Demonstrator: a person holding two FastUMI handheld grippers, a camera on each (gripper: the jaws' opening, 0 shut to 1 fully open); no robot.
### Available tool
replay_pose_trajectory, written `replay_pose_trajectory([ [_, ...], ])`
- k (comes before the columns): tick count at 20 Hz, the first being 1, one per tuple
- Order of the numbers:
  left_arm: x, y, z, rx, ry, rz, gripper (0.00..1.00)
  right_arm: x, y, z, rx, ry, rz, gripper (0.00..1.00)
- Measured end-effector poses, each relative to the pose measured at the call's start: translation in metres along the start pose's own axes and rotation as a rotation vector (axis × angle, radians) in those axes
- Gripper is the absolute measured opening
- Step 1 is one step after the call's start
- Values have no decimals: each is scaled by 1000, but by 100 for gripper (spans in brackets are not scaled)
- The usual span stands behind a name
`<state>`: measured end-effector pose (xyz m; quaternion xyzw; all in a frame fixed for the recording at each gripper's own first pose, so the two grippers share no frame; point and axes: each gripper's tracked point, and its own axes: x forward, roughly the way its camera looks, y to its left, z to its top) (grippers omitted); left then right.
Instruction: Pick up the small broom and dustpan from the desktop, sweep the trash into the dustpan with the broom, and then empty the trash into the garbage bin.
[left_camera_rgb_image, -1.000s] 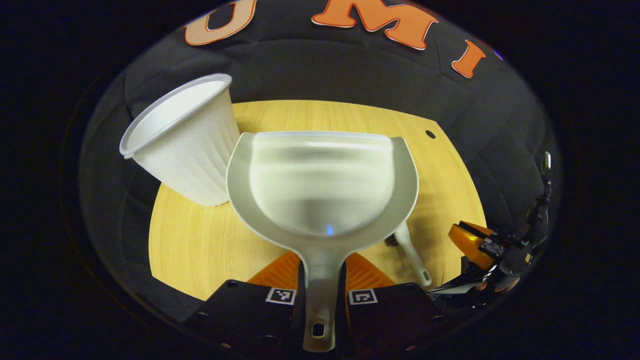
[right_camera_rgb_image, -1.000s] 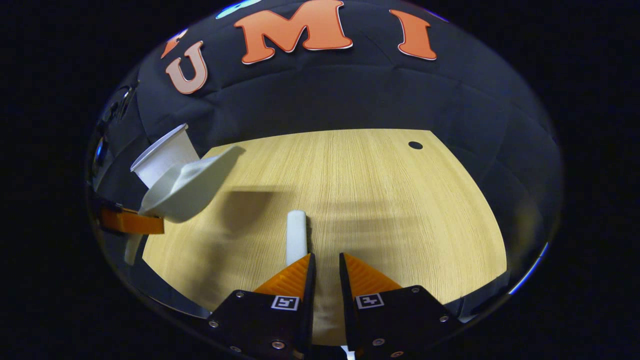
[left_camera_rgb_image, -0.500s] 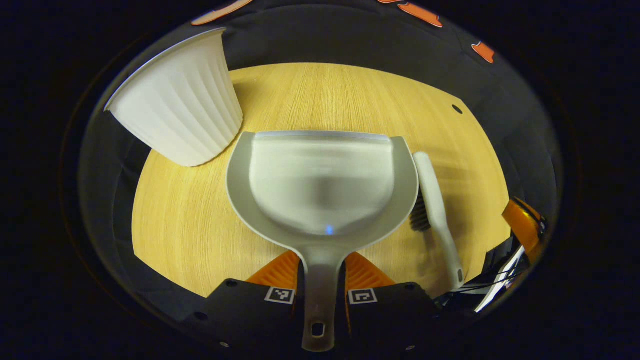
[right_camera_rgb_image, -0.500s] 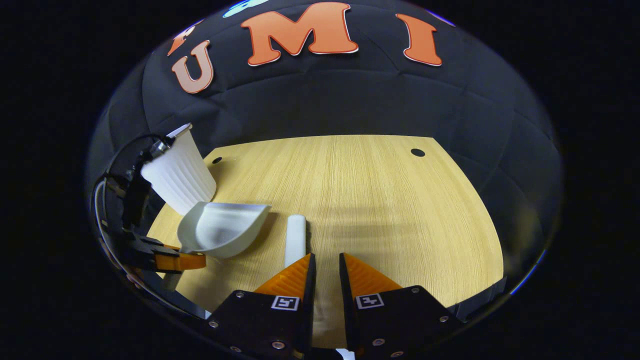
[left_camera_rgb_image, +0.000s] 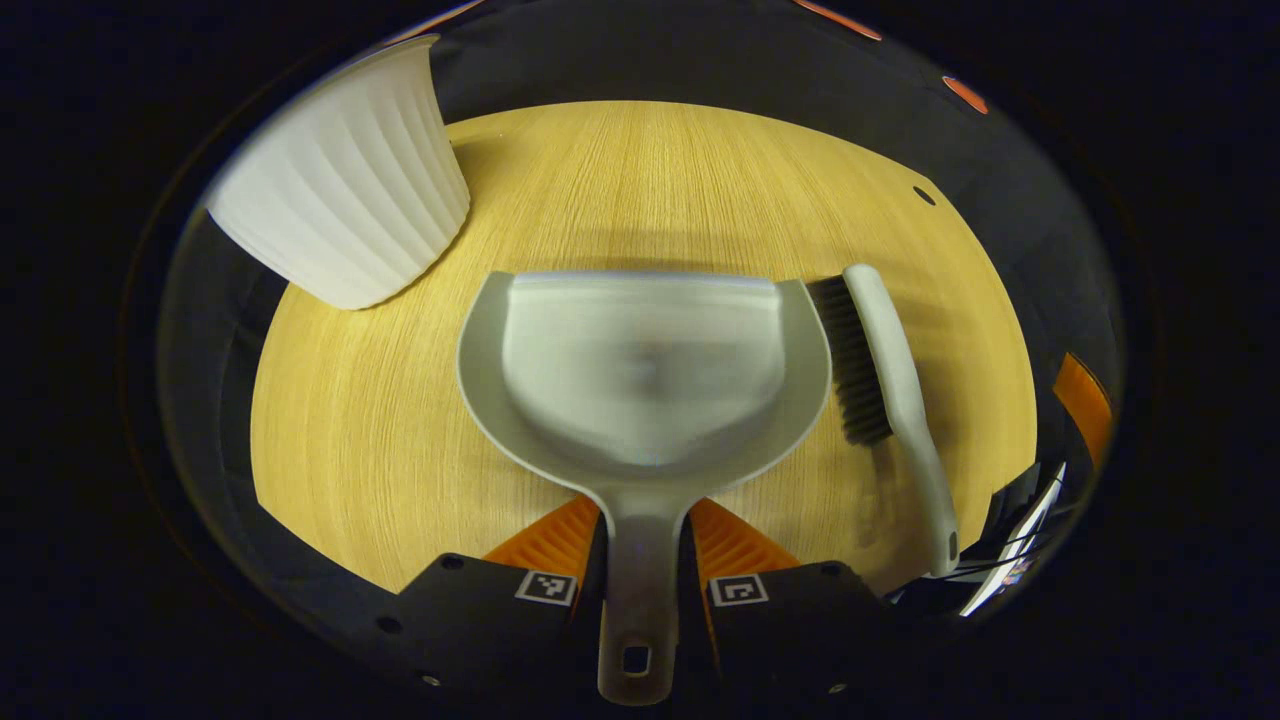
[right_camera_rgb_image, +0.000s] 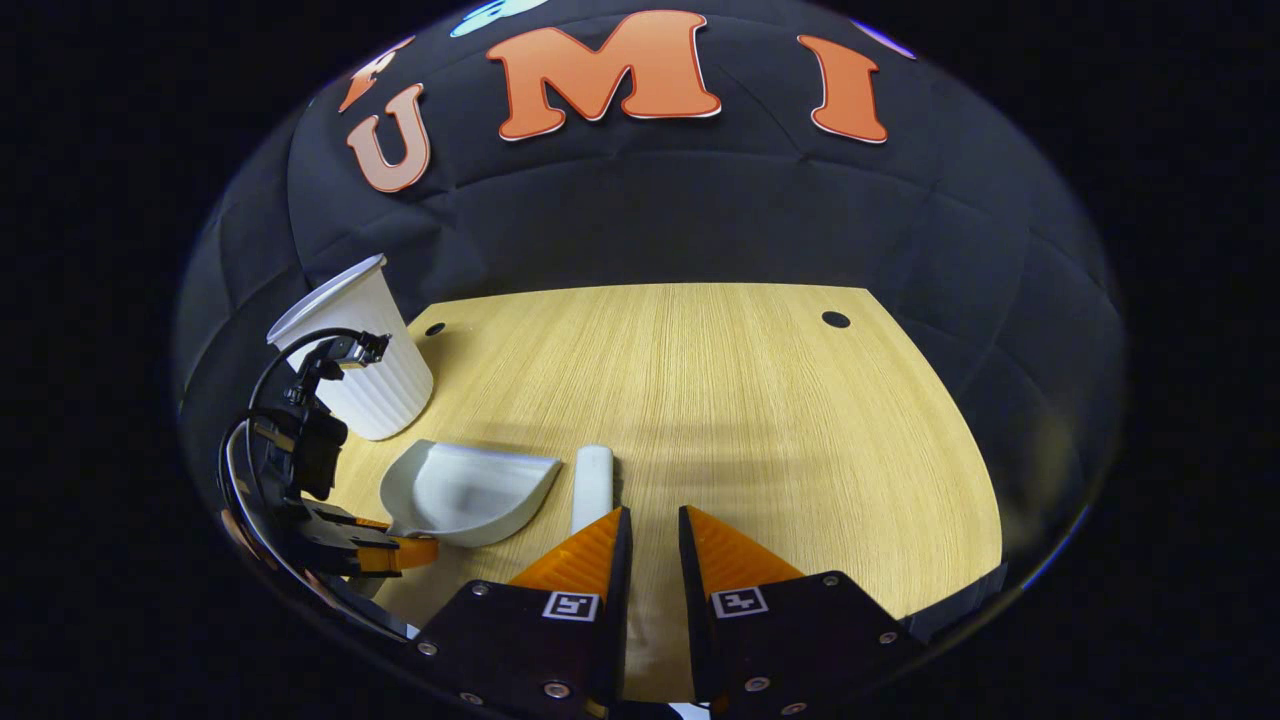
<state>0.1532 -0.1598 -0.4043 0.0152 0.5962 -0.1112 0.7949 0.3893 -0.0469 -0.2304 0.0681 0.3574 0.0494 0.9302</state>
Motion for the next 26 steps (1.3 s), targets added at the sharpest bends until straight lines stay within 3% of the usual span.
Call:
replay_pose_trajectory([
  [3, -5, 4, 18, 45, -38, -13, 45, 0, 2, 3, -1, -9, 0, 27],
  [6, -24, 3, 28, 77, -74, -27, 49, -1, 3, 7, 1, -19, -1, 27],
  [12, -46, 18, 48, 127, -218, 63, 63, -3, 2, 9, 8, -23, -11, 27],
  [16, -74, 15, 69, 113, -343, 43, 63, -5, 2, 13, 13, -29, -14, 26],
  [25, -181, 29, 135, 100, -780, 119, 62, -21, -1, 44, 19, -120, -32, 27],
  [26, -191, 28, 142, 96, -827, 123, 62, -23, -1, 52, 11, -147, -38, 16],
])
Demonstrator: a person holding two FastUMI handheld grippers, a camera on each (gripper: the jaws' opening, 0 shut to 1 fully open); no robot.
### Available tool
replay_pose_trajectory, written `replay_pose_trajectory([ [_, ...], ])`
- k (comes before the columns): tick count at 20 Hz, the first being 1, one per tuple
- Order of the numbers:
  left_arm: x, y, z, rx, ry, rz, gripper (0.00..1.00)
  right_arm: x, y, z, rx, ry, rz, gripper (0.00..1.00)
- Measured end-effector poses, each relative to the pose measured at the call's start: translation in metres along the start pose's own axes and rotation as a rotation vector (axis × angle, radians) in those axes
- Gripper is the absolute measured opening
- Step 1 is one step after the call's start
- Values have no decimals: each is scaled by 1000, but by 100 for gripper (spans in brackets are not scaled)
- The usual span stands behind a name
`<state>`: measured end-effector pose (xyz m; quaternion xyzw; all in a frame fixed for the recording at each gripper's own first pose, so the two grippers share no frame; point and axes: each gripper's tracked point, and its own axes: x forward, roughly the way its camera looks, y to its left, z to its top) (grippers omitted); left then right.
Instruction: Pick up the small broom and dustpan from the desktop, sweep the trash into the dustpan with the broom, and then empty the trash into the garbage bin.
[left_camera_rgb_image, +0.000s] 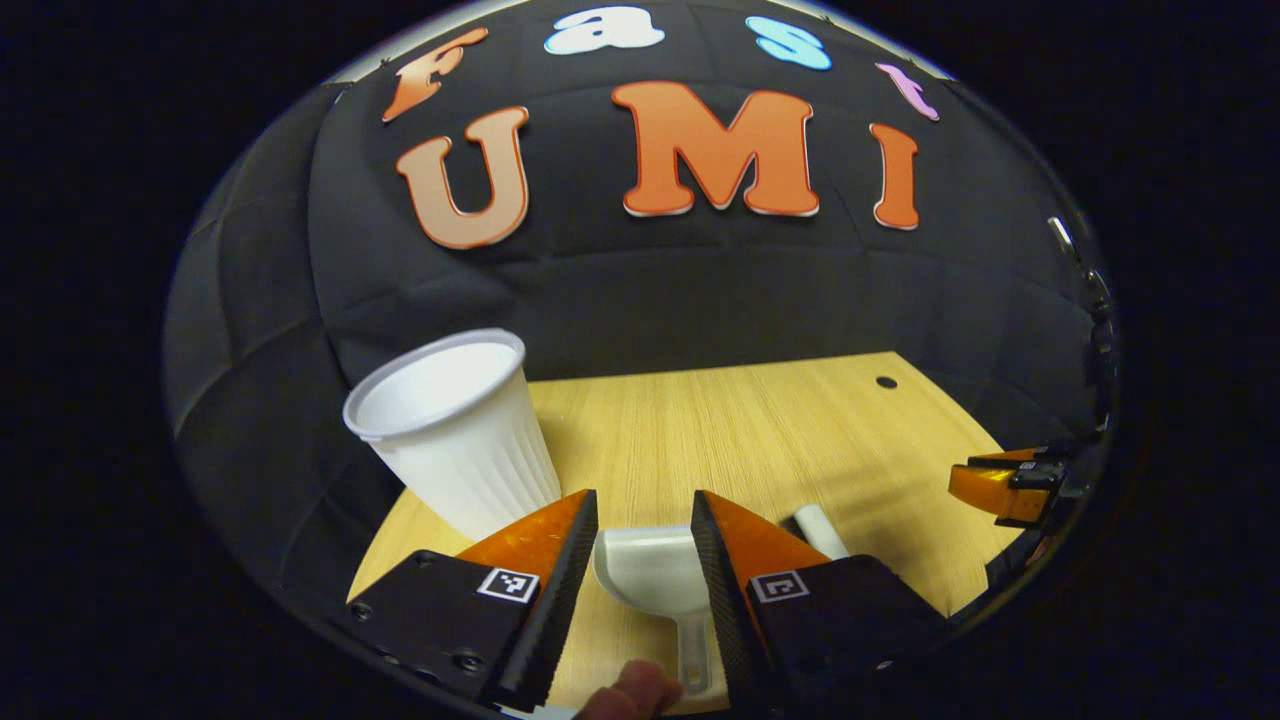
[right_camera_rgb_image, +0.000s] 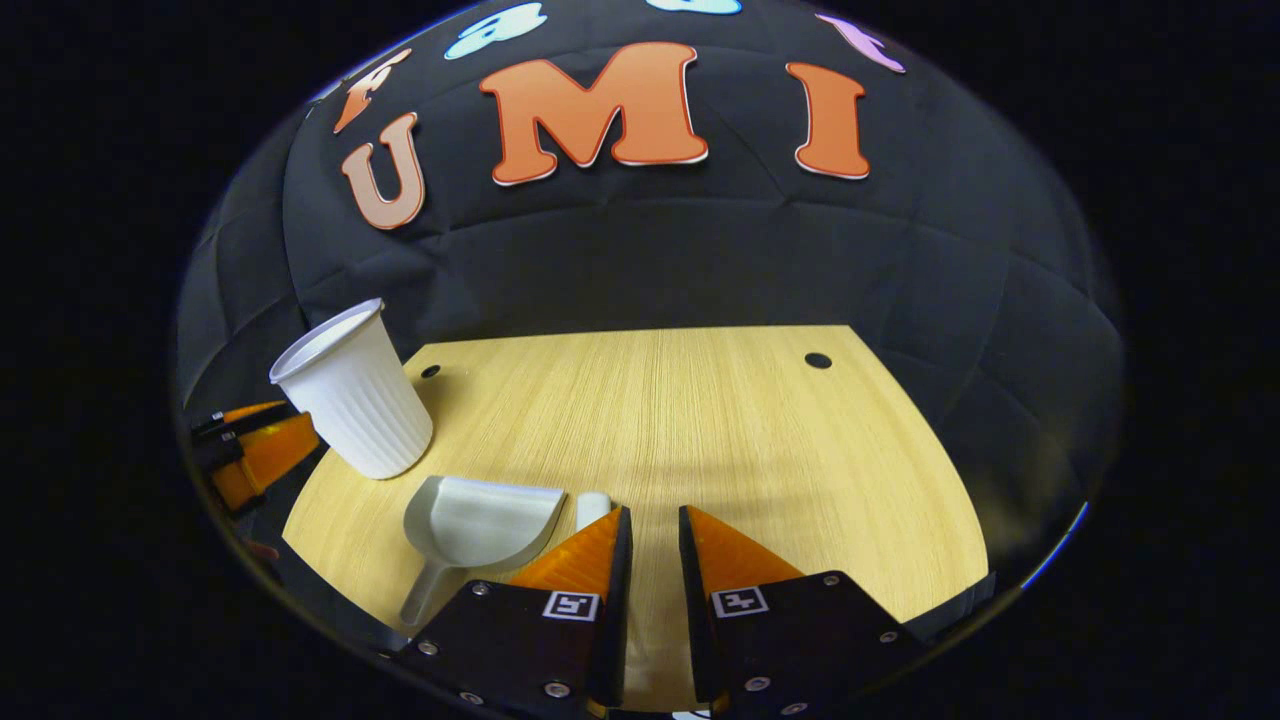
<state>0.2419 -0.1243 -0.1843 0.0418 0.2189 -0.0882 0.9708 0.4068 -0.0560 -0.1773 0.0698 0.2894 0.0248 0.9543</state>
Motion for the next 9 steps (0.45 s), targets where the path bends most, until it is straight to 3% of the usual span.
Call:
replay_pose_trajectory([
  [1, -1, 0, 11, -2, -31, -4, 62, -2, 0, 7, -10, -25, -7, 27],
  [8, -19, 1, 62, 25, -201, 28, 62, -16, 10, 46, -18, -150, 10, 33],
  [9, -23, 1, 72, 34, -234, 39, 62, -16, 9, 50, -21, -170, 6, 26],
])
